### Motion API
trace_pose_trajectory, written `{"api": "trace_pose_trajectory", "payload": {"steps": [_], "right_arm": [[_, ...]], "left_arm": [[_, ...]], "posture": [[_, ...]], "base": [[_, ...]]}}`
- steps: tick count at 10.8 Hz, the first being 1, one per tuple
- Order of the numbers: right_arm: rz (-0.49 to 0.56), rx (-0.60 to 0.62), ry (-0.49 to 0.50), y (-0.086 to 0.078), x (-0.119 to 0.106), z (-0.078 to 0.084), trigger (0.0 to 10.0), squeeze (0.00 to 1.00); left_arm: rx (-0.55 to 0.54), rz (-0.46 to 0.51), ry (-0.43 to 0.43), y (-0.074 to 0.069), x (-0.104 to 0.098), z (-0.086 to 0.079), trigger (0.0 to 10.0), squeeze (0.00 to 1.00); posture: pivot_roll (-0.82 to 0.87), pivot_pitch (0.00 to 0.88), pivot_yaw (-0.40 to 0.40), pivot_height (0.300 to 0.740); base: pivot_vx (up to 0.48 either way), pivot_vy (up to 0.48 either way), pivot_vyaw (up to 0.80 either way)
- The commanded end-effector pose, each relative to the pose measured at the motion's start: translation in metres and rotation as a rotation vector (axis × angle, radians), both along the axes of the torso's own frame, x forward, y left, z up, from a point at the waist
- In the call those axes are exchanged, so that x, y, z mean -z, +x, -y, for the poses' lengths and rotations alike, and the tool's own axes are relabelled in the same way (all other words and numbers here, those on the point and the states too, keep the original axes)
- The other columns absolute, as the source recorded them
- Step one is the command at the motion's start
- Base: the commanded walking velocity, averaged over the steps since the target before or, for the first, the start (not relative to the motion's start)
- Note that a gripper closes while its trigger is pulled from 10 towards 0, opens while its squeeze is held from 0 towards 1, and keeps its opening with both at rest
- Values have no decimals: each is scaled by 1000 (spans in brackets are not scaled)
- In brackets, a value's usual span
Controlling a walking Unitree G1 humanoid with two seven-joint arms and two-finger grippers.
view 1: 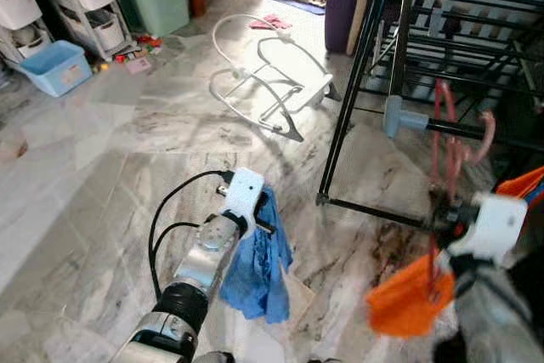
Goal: Hang hanger
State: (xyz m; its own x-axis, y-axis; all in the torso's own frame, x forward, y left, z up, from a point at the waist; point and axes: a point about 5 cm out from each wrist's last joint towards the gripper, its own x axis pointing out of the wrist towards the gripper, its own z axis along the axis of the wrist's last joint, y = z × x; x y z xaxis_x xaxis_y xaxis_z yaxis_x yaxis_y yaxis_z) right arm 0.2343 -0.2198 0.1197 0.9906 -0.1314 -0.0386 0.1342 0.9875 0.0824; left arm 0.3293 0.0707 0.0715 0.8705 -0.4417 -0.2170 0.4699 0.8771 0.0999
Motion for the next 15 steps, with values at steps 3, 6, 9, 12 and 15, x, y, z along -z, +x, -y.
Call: {"api": "trace_pose_trajectory", "payload": {"steps": [3, 6, 9, 12, 15], "right_arm": [[47, 45, 58, -31, 2, -15, 10000, 0], [-16, 61, 98, -57, 26, -29, 10000, 0], [-67, 129, 159, -56, 41, -24, 10000, 0], [-236, 142, 266, -67, 81, -29, 10000, 0], [-239, 78, 244, -64, 80, -35, 10000, 0]], "left_arm": [[-34, 54, -2, 3, -7, 2, 10000, 0], [-105, 66, 44, 3, 1, -21, 10000, 0], [-103, 64, 68, 3, 5, -23, 10000, 0], [-83, 83, 98, -1, 8, -25, 10000, 0], [-25, 166, 216, -4, 3, -50, 10000, 0]], "posture": [[21, 90, -40, 740], [31, 52, -47, 740], [30, 36, -45, 740], [39, 49, -65, 740], [55, 76, -102, 740]], "base": [[0, 0, 0], [0, 0, 0], [0, 0, 0], [0, 0, 0], [0, 0, 0]]}}
